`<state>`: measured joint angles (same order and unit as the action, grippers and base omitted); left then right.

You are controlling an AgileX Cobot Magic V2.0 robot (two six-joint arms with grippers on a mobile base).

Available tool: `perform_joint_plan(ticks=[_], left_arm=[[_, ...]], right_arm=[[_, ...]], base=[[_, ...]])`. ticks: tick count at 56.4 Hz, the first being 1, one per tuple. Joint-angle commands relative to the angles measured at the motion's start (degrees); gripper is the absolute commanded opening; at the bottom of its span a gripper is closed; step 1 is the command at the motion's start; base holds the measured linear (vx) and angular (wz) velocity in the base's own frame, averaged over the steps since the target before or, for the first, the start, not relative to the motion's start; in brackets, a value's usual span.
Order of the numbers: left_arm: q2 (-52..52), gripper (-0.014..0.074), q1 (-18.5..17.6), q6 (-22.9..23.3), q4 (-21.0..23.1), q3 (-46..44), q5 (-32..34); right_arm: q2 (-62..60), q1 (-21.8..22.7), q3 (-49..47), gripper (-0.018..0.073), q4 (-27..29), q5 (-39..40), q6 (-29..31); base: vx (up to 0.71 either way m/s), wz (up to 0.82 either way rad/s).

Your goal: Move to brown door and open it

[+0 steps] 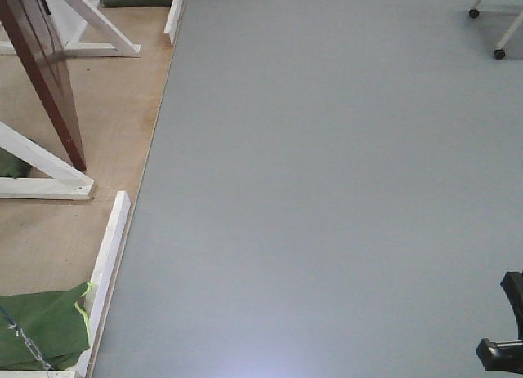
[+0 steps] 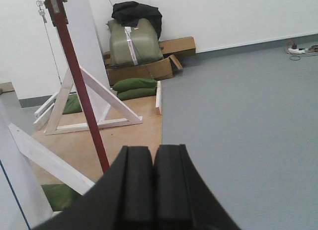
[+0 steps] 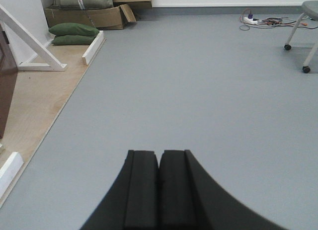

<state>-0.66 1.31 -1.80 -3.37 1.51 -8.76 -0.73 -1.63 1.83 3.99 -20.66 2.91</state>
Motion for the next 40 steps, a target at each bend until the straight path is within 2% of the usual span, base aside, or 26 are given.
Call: perform_joint_plan(ticks=[1, 40], left_arm=[[-0.21, -0.0006, 0.01, 0.34, 0.5, -1.0, 4.41], [-0.21, -0.0006, 0.01, 0.34, 0.5, -1.0, 4.41]], right_arm=[[-0.32, 0.07, 0.25, 0.0, -0.17, 4.23, 0.37], [-0.32, 0.07, 0.25, 0.0, -0.17, 4.23, 0.37]], base=[[0.11, 0.03], [0.27, 0.06]])
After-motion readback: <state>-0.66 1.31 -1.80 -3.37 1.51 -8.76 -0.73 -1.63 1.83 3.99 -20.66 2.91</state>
